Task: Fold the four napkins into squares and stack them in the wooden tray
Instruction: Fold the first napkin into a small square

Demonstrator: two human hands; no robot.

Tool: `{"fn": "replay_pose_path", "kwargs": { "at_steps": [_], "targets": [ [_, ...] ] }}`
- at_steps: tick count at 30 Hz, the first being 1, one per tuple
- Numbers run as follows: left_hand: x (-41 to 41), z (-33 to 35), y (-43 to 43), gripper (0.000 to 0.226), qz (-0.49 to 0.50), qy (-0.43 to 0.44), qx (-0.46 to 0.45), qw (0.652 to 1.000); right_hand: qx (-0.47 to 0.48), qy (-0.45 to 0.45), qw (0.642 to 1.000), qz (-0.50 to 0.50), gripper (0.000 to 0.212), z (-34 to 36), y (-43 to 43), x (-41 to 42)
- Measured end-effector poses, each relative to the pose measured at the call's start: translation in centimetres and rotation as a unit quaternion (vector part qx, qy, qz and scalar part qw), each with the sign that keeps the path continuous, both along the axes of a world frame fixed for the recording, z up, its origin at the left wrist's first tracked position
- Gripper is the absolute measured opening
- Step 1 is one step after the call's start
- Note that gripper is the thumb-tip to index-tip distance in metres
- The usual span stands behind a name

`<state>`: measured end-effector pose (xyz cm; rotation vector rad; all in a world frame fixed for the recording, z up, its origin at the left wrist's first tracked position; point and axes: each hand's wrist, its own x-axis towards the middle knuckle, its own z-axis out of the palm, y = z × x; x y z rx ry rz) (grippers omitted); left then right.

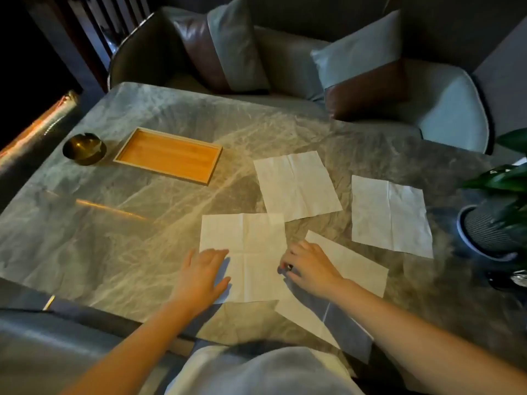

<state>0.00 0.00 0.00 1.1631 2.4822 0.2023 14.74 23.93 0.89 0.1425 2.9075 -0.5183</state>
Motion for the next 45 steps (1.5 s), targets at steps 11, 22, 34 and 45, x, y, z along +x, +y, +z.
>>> {"fn": "replay_pose_path", "kwargs": {
  "at_steps": [11, 22, 34, 45],
  "targets": [
    [0.8, -3.0, -5.4, 0.053, -0.067, 0.022, 0.009, 0.997, -0.036, -0.094, 0.994, -0.030, 0.034, -3.7, -1.9, 2.6],
    [0.6, -3.8, -4.5, 0.063, -0.026, 0.003, 0.027, 0.999, -0.076, -0.042, 0.990, -0.109, 0.013, -4.3, -2.4, 2.2],
    [1.4, -4.2, -3.4, 0.068, 0.024, 0.024, -0.005, 0.999, -0.152, -0.044, 0.978, -0.132, 0.009, -4.0, -1.5, 2.5],
    [1.5, -4.3, -3.6, 0.038, 0.024, 0.043, 0.036, 0.998, -0.021, -0.041, 0.999, -0.020, 0.036, -4.2, -2.7, 4.5]
  ]
}}
